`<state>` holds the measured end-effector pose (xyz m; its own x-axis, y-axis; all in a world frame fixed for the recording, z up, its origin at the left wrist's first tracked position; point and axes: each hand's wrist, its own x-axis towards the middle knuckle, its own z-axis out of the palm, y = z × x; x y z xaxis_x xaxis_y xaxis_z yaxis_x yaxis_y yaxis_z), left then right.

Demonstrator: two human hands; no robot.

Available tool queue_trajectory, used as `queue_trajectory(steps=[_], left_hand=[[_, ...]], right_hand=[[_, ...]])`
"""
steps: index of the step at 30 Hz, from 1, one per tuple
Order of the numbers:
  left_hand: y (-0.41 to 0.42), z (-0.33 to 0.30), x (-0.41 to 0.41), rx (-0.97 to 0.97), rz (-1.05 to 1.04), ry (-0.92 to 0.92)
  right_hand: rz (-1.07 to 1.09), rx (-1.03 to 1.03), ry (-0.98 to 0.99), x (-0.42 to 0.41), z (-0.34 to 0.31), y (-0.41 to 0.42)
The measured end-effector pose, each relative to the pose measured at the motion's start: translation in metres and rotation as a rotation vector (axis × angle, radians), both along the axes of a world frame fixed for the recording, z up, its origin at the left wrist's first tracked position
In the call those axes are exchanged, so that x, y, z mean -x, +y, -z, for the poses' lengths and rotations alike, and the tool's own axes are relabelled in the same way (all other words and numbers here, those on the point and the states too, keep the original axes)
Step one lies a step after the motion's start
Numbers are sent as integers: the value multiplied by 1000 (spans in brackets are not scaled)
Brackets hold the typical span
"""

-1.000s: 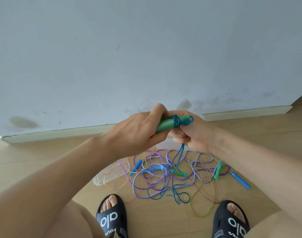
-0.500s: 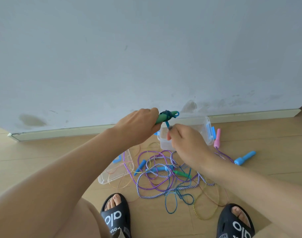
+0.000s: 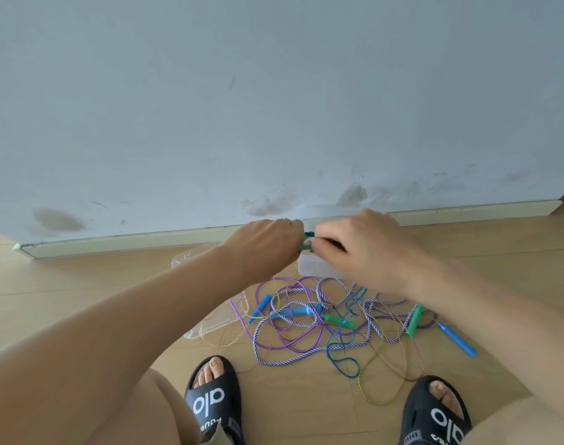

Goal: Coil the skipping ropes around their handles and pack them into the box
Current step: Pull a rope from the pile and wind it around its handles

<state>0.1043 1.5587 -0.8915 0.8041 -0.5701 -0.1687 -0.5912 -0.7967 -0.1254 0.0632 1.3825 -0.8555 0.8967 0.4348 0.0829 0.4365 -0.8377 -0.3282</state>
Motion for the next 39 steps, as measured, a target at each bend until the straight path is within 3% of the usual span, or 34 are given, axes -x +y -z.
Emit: queue_trajectory(steps=[6,16,20,32,35,39], left_hand=[[-12,-7,12,6,171,-54],[-4,-23,27,345,394,-89],[2,-30,28,517,220,-28],[14,-31,3,570,-150,1],[25,-24,-11,382,-230,-25],[15,-15,-8,129,-179,11]], right_hand=[[19,-245,88,-32,-4,-26],[62,-530,538,-44,18,-17],[147,-731,700,-40,28,-7],[493,-772,937,-6,42,24],[435,-677,778,13,38,28],[193,-197,271,29,10,29]])
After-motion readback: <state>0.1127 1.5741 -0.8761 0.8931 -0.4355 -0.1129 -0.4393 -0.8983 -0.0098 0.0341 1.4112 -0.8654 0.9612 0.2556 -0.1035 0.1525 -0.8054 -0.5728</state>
